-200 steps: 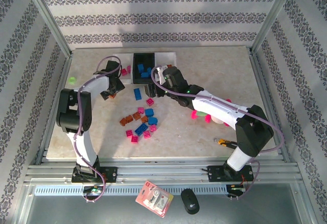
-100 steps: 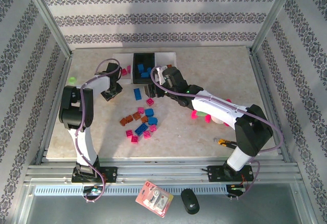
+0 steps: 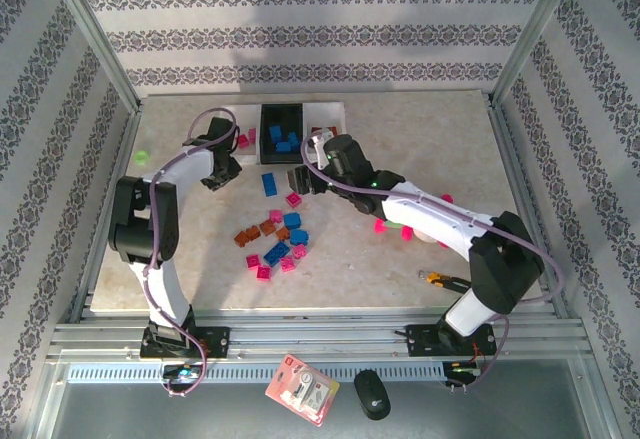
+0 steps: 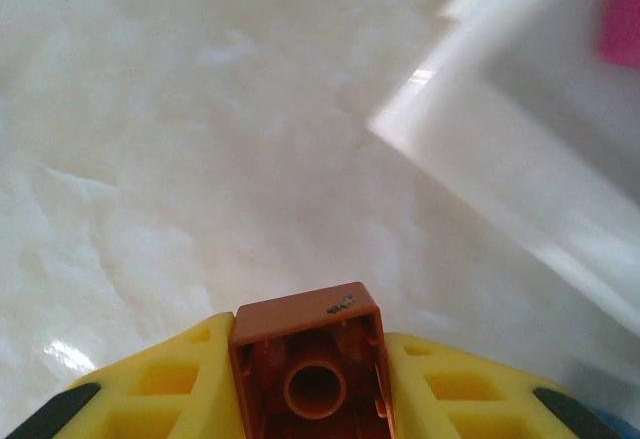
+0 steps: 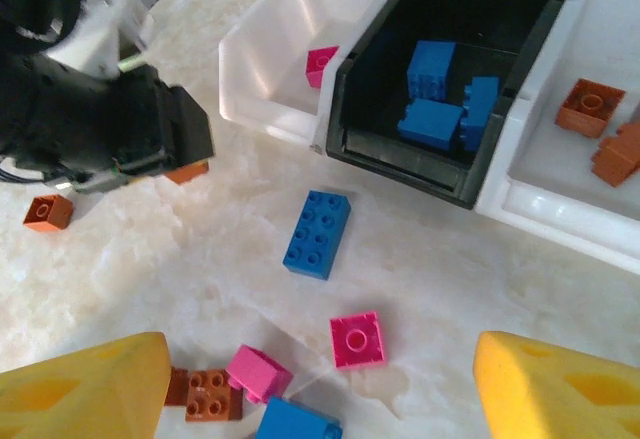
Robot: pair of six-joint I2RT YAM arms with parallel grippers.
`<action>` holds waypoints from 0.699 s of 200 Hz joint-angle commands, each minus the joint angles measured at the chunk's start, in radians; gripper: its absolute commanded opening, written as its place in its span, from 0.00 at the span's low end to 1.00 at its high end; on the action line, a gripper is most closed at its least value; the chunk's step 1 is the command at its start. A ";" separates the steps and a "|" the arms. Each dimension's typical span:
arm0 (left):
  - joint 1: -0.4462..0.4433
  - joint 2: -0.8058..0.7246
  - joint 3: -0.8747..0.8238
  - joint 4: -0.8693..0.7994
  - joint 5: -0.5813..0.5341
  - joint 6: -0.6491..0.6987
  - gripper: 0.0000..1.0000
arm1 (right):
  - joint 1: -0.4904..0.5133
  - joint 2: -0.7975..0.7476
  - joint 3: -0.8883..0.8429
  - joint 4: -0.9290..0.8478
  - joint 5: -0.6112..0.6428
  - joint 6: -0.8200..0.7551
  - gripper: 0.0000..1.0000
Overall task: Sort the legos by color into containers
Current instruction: Pick up the lego from the middle-left of the table, then place the lego in the container.
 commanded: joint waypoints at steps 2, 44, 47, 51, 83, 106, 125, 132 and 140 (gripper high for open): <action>-0.081 -0.057 0.046 -0.054 -0.003 0.046 0.27 | -0.018 -0.084 -0.056 0.015 0.048 0.027 0.79; -0.250 0.030 0.277 -0.103 -0.030 0.117 0.27 | -0.066 -0.199 -0.169 0.012 0.090 0.053 0.79; -0.259 0.044 0.303 -0.108 -0.033 0.123 0.27 | -0.070 -0.207 -0.175 0.012 0.094 0.053 0.79; -0.272 0.062 0.336 -0.115 -0.034 0.133 0.28 | -0.074 -0.218 -0.183 0.011 0.097 0.056 0.79; -0.335 0.241 0.605 -0.148 -0.031 0.205 0.27 | -0.096 -0.287 -0.238 0.002 0.124 0.066 0.79; -0.347 0.388 0.805 -0.179 0.014 0.241 0.27 | -0.104 -0.321 -0.262 -0.010 0.136 0.066 0.79; -0.346 0.519 0.983 -0.227 0.027 0.258 0.27 | -0.109 -0.341 -0.278 -0.018 0.141 0.070 0.79; -0.346 0.568 1.055 -0.253 0.027 0.266 0.27 | -0.111 -0.346 -0.282 -0.021 0.141 0.069 0.79; -0.346 0.619 1.142 -0.288 0.027 0.273 0.27 | -0.114 -0.351 -0.285 -0.027 0.143 0.071 0.79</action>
